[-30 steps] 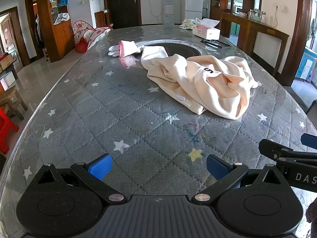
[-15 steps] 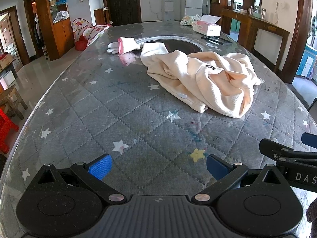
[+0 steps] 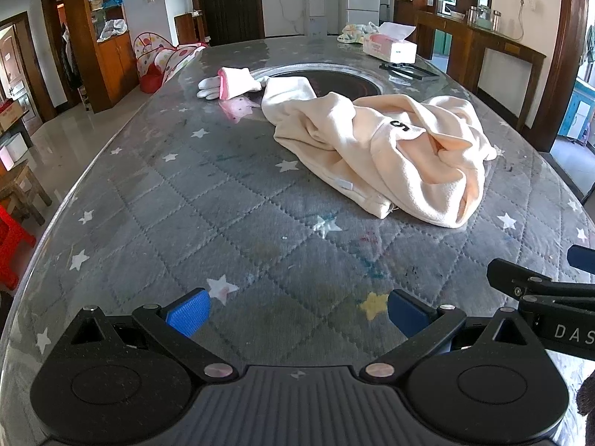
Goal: Fold clothes
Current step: 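Move both grippers toward the crumpled cream sweatshirt, then grasp the cream sweatshirt with the left gripper while the right gripper grasps it too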
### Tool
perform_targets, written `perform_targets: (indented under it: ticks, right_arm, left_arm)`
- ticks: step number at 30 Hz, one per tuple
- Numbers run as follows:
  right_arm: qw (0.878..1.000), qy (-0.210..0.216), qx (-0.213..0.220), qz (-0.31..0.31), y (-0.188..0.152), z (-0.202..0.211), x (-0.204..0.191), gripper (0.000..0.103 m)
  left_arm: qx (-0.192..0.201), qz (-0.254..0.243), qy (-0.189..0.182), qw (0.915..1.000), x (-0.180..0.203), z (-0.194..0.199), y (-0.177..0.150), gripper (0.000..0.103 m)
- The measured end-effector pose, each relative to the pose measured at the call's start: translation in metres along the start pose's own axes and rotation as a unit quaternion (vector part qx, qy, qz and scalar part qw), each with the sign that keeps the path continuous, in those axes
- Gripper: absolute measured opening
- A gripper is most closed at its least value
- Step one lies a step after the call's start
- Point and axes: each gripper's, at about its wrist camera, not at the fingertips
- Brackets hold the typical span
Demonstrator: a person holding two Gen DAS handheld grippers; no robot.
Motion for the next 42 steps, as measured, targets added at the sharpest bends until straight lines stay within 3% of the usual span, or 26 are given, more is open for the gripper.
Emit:
perform_targets:
  ticks: [42]
  right_arm:
    - [1.0,0.003,0.003,0.024,0.053,-0.047,0.001,0.103]
  left_arm:
    - [-0.006,-0.013,0.006,0.9999,0.004,-0.042,0.055,0.103]
Point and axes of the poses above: each gripper's, at about its wrist camera, not at the fingertips, and z roughly against the way its jaws point, x to its right, y to its top, and after that the axes turned 1 degree about z, right-handed
